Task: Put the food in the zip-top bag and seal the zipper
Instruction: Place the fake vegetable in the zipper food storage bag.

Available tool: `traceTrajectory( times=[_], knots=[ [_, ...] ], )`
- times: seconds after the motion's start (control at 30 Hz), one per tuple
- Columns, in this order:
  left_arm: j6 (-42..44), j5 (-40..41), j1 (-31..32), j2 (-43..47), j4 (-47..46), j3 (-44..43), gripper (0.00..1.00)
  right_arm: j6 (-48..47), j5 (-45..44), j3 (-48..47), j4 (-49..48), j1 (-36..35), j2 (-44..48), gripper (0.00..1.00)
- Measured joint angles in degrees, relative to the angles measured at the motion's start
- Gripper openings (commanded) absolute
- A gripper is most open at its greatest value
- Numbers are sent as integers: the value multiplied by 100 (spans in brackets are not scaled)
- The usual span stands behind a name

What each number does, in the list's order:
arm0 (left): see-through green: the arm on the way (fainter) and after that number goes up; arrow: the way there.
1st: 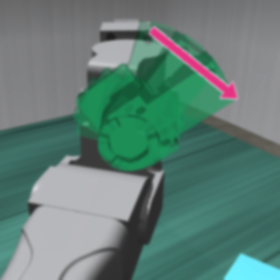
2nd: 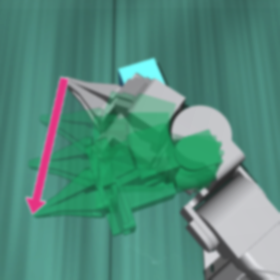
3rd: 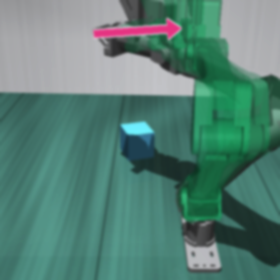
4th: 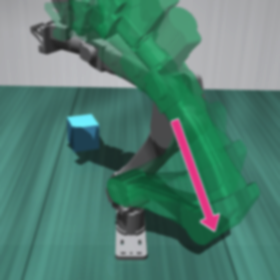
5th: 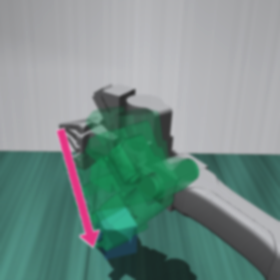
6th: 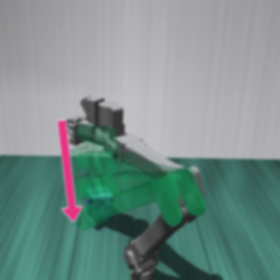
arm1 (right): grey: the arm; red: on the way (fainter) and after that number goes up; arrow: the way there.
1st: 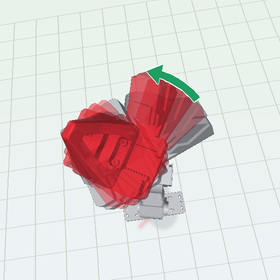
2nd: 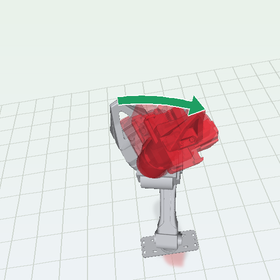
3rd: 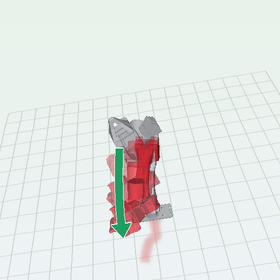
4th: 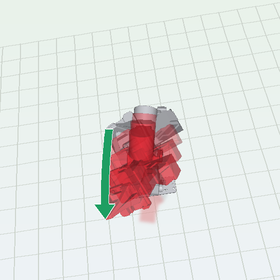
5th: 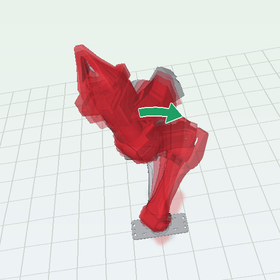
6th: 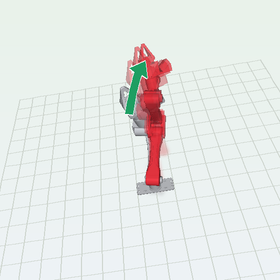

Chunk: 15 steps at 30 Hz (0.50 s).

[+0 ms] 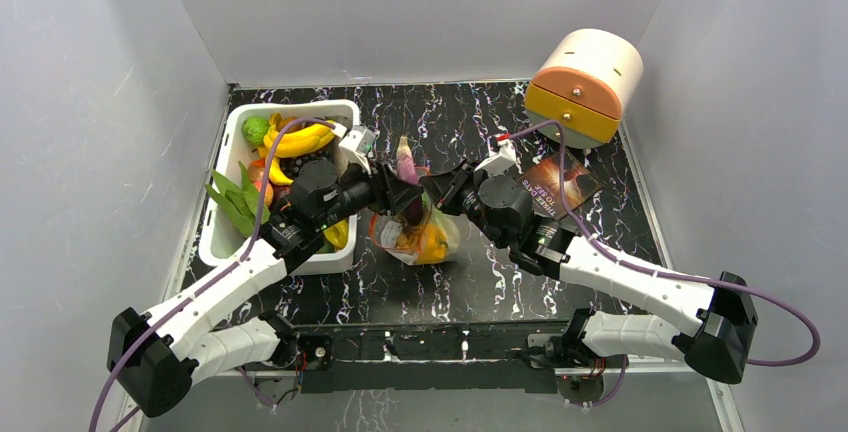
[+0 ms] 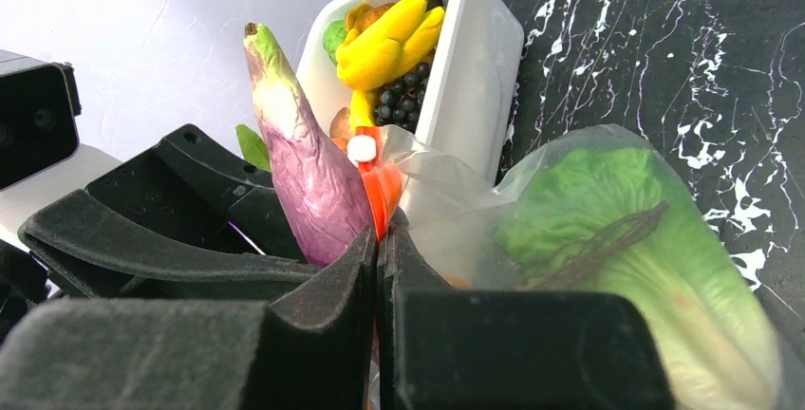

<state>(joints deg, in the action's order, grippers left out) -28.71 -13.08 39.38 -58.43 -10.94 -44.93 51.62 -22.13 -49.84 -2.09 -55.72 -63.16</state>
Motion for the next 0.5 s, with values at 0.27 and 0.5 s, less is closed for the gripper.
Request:
traceTrajectory(
  times=[0.27, 0.5],
  knots=[
    [-142, 334, 101, -15, -205, 94, 65, 63, 20, 2, -166, 22, 4, 0],
    [-153, 570, 127, 286, 146, 44, 66, 66, 92, 2, -199, 22, 11, 0]
  ],
)
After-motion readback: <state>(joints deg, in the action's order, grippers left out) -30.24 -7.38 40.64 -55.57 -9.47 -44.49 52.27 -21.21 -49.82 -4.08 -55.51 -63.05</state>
